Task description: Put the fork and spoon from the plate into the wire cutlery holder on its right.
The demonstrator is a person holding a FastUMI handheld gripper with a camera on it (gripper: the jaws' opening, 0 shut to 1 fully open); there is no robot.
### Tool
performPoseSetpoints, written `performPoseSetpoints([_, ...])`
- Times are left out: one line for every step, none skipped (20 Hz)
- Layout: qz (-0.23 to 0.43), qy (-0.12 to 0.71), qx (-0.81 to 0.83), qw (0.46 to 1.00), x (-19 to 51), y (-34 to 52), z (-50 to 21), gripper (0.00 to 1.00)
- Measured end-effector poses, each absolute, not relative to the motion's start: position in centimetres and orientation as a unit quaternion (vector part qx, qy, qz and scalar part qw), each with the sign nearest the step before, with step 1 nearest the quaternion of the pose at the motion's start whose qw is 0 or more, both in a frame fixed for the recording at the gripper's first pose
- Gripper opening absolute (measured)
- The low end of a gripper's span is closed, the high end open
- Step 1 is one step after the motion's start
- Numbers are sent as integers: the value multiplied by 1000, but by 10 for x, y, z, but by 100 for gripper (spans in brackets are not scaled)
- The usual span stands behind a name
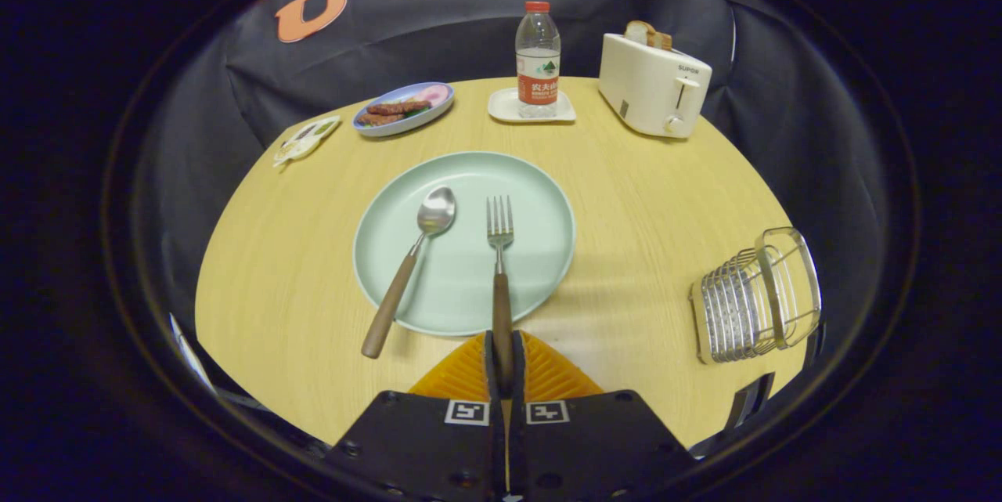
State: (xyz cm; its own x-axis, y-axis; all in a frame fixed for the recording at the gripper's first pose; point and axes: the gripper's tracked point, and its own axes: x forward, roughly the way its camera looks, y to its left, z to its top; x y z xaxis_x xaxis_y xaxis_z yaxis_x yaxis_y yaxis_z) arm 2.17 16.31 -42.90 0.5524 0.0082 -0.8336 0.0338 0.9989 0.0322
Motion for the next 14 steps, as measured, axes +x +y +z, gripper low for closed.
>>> performPoseSetpoints([-3, 473, 20, 881, 20, 161, -425, 2])
performPoseSetpoints([1, 471, 16, 882, 20, 158, -418, 2])
performPoseSetpoints([6, 467, 14, 884, 19, 156, -412, 2])
performPoseSetpoints([12, 465, 10, 885, 19, 153, -406, 2])
performPoseSetpoints([18, 464, 5, 886, 15, 149, -400, 2])
performPoseSetpoints([25, 461, 5, 887, 13, 146, -391, 2])
performPoseSetpoints([31, 456, 5, 890, 11, 142, -383, 2])
performPoseSetpoints([36, 451, 2, 892, 9, 136, -375, 2])
performPoseSetpoints([39, 447, -1, 894, 5, 129, -368, 2])
performPoseSetpoints([43, 445, -3, 894, 1, 122, -361, 2])
performPoseSetpoints([46, 444, -3, 895, -3, 115, -356, 2])
performPoseSetpoints([48, 444, -4, 895, -8, 106, -351, 2])
performPoseSetpoints([50, 444, -7, 895, -12, 96, -348, 2])
performPoseSetpoints([49, 447, -14, 893, -18, 84, -345, 2])
